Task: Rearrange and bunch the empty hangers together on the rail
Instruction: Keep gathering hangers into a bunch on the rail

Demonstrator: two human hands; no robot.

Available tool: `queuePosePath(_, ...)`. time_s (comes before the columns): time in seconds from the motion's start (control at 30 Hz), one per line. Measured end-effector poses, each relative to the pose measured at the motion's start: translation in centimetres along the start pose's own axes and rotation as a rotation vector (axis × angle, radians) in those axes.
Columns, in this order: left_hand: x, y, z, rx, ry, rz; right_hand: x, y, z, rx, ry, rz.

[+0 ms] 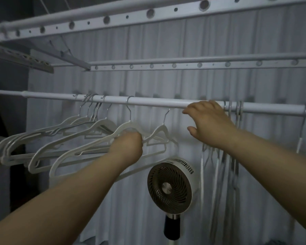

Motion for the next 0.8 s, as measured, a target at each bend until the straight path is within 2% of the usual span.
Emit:
queuePosePath(0.13,-1.2,1.4,-0.8,-0.078,-0.041,-0.069,0.0,0.4,-1.2,-0.002,-0.008,-0.048)
queuePosePath(0.3,-1.3,5.3,-4.8,-0.163,0.062,-0.101,0.3,1.1,-2.8,-0.044,-0.132,-0.142)
queuePosePath(0.5,1.3,11.3,-10.6,-0.246,0.19,-0.106,0.8,1.6,-7.2,-0.181,-0.578,-0.211)
queuePosePath(0.63,2.4,14.2,-14.4,-0.246,0.321,-0.187,3.0,2.2,-10.1,-0.229,-0.847,-0.202)
queuePosePath(0.8,2.6,16.5,-18.0,-0.234,0.544,-0.333,4.9,3.8,-13.7,-0.194,-1.1,-0.5)
Point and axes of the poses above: each hand's wrist, its own y-axis away from the middle knuckle, its own x-axis out of the back of the hand, z = x × y, the point moved 4 cm from there along -y, towards the middle knuckle, and after that the axes turned 2 degrees about x, right-handed, at the moved point
